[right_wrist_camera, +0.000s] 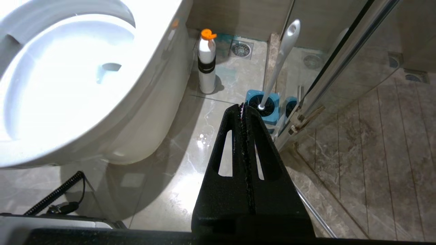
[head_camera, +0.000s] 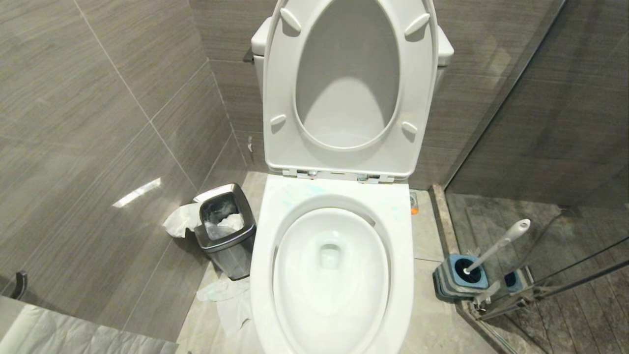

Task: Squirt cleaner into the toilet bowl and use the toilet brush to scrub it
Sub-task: Pour in the cleaning agent

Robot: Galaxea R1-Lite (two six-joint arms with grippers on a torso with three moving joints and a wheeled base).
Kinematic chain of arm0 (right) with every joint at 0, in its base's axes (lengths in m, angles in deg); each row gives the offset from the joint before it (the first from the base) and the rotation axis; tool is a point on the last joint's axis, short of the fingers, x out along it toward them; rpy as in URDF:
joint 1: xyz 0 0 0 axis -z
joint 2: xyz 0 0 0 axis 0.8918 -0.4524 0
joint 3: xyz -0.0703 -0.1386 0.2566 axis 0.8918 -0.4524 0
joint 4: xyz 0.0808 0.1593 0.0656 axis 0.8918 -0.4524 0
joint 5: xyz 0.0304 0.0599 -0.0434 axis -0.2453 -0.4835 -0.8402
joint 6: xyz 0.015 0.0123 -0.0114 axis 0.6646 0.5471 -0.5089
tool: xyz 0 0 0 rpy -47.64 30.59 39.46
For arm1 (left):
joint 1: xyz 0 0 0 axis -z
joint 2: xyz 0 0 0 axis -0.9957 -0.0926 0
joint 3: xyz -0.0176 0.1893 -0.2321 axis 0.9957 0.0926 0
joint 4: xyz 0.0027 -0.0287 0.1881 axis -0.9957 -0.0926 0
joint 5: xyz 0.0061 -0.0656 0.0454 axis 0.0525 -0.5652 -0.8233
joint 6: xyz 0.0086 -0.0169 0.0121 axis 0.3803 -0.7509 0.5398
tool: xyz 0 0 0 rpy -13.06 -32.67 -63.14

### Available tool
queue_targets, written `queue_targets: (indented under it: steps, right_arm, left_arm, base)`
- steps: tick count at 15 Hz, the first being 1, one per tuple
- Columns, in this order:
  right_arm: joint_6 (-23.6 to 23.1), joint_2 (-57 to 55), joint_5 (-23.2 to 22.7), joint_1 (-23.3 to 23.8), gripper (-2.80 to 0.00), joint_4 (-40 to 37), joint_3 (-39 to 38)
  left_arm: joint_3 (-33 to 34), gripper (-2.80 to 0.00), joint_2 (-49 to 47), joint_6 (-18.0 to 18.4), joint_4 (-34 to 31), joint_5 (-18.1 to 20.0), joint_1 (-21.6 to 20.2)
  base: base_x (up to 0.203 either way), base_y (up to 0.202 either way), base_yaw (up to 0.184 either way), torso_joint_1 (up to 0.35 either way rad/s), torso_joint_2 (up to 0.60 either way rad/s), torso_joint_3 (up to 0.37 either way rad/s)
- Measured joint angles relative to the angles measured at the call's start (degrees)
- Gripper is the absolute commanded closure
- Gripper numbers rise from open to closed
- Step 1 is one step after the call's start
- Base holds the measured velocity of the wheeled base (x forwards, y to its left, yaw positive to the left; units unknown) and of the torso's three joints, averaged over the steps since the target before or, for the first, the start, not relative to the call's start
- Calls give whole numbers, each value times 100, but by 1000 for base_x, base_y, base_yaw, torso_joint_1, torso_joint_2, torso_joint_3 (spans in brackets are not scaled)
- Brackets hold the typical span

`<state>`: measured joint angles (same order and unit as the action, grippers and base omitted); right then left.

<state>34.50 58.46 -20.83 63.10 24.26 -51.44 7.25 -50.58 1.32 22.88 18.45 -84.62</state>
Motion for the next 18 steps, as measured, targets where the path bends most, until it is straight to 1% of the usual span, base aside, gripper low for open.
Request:
queue_targets:
  steps: [2, 5, 8, 10, 12, 15, 18]
  right_arm:
    - [23, -348, -15, 0, 0, -464, 662]
    - [41, -1567, -18, 0, 0, -853, 1784]
    - [48, -3183, -16, 5, 0, -968, 2577]
    - [64, -4281, -14, 27, 0, -770, 2995]
    - [90, -5345, 3, 115, 0, -121, 3231]
    - [105, -6790, 30, 266, 0, 1406, 3286]
    - [108, -7788, 26, 334, 0, 3178, 2776]
  left_arm:
    - [0, 0, 0, -8, 2, 1, 2]
    - [0, 0, -2, -3, 2, 2, 2]
    - [0, 0, -2, -3, 2, 0, 2]
    - [0, 0, -2, -3, 2, -2, 2]
    - [0, 0, -2, -2, 3, 0, 2]
    - [0, 0, -2, -1, 2, -1, 2]
    - [0, 0, -2, 0, 2, 0, 2]
  base:
    - [0, 0, 0, 0, 0, 0]
    - [0, 0, 0, 0, 0, 0]
    - [0, 0, 0, 0, 0, 0]
    - [0, 0, 0, 0, 0, 0]
    - [0, 0, 0, 0, 0, 0]
    - [0, 0, 0, 0, 0, 0]
    - [0, 0, 0, 0, 0, 0]
